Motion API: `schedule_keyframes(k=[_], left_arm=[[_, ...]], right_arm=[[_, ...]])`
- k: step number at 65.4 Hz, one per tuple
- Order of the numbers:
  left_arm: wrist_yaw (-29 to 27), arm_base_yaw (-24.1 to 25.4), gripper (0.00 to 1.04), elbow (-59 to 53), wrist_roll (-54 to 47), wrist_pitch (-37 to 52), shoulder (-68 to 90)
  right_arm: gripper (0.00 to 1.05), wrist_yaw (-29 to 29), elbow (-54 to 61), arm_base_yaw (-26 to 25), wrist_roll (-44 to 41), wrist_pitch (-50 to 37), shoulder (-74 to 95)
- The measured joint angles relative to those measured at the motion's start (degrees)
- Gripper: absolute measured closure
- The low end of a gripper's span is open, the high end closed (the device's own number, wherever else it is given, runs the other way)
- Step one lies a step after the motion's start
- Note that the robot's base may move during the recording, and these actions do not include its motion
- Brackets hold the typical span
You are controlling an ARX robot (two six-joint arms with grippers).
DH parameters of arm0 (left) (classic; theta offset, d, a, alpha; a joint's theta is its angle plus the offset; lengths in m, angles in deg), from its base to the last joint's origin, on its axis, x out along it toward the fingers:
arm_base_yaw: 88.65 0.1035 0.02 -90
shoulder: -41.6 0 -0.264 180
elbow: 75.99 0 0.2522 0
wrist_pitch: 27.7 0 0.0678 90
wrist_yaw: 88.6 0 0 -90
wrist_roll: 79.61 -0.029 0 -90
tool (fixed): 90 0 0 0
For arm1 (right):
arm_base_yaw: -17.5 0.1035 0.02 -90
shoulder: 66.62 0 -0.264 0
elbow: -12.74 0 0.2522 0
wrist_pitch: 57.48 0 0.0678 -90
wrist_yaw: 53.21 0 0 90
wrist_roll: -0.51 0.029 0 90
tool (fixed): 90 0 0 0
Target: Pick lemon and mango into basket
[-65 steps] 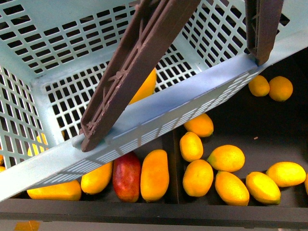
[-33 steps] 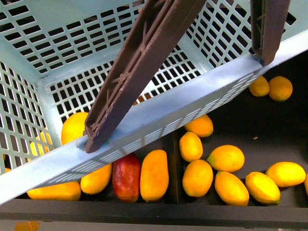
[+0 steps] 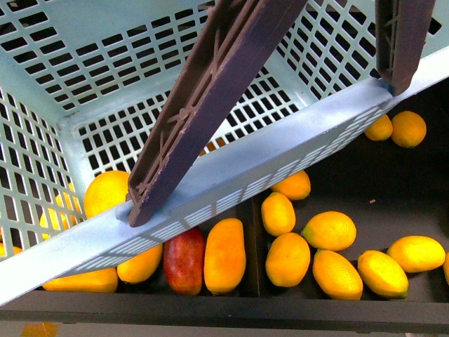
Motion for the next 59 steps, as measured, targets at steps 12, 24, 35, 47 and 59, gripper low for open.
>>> schedule_keyframes(k=[12, 24, 35, 47, 59], left_arm=[[0.02, 0.00, 0.91, 0.00, 0.00, 0.00, 0.00], [0.07, 0.00, 0.91, 0.00, 0.02, 0.00, 0.00], [-0.02, 0.00, 0.91, 0.00, -0.02, 0.00, 0.00], [0.11, -0.02, 0.91, 0.00, 0.17, 0.00, 0.00], [1.33, -0.66, 0.91, 0.07, 0.42, 0.00, 0.02]], right_arm=[[1.03, -0.02, 2.32, -0.02, 0.00, 4.31, -6.71], [0.71, -0.02, 3.04, -0.02, -0.04, 5.53, -8.85], [0.45, -0.02, 3.04, -0.02, -0.04, 5.53, -8.87], [0.15, 0.02, 3.04, -0.02, -0.02, 5.53, -8.87], [0.09, 0.04, 3.04, -0.15, 0.02, 5.57, -8.94]])
